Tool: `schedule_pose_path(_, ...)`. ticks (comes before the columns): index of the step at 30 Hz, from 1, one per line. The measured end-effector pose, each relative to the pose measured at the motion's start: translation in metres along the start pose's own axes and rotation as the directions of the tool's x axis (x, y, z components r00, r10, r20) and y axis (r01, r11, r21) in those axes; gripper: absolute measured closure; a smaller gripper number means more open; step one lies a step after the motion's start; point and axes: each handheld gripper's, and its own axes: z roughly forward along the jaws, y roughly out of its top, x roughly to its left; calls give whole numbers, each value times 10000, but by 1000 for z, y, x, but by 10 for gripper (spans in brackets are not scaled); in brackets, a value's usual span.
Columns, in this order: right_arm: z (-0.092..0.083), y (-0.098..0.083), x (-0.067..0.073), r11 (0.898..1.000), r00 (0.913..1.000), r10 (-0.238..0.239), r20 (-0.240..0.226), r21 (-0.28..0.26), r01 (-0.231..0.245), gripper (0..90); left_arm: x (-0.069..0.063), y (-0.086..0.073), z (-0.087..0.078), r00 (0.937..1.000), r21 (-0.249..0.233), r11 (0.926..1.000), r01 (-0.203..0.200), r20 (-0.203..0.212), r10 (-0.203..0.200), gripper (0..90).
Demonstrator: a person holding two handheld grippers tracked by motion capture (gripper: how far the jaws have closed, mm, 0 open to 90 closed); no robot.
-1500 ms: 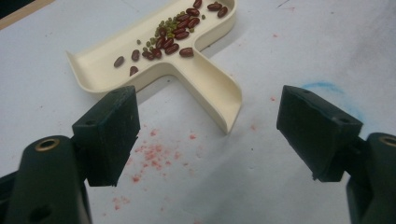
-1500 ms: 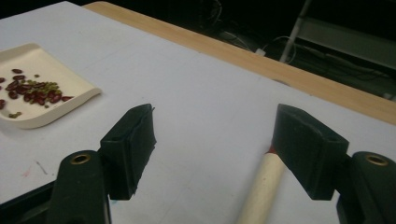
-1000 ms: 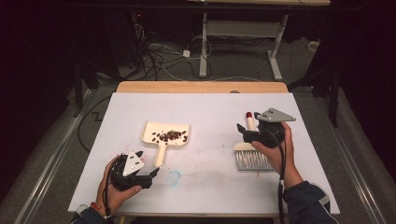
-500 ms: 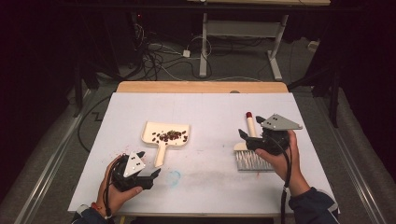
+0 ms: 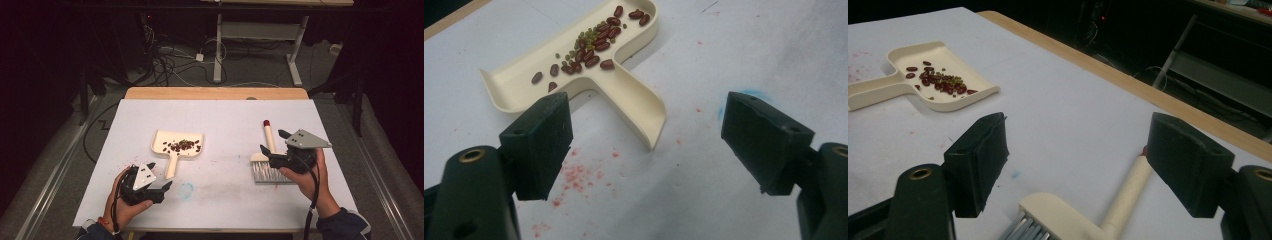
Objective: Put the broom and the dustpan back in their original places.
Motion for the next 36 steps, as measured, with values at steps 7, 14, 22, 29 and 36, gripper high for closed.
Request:
schedule_pose_path(7, -7, -7, 1, 9997, 9998, -184, 10, -150, 184, 247, 0, 0, 0, 10000, 32, 10000, -41, -1, 41, 201)
schedule_pose_path(14, -15, -13, 2, 9992, 9994, -329, 53, -243, 330, 244, 0, 0, 0, 9999, 40, 9999, -102, 21, 102, 201)
schedule_pose_path(22, -19, -27, 4, 9986, 9993, -346, 152, -400, 352, 242, -1, 0, 0, 9999, 54, 9999, -121, -8, 121, 201)
schedule_pose_path(29, -24, -36, 2, 9981, 9990, -417, 180, -442, 425, 241, -1, 0, 0, 9999, 54, 9999, -138, -27, 138, 201)
schedule_pose_path(36, -29, -48, 0, 9978, 9982, -516, 298, -412, 528, 238, -3, 0, 1, 9999, 124, 9999, -82, 60, 81, 201)
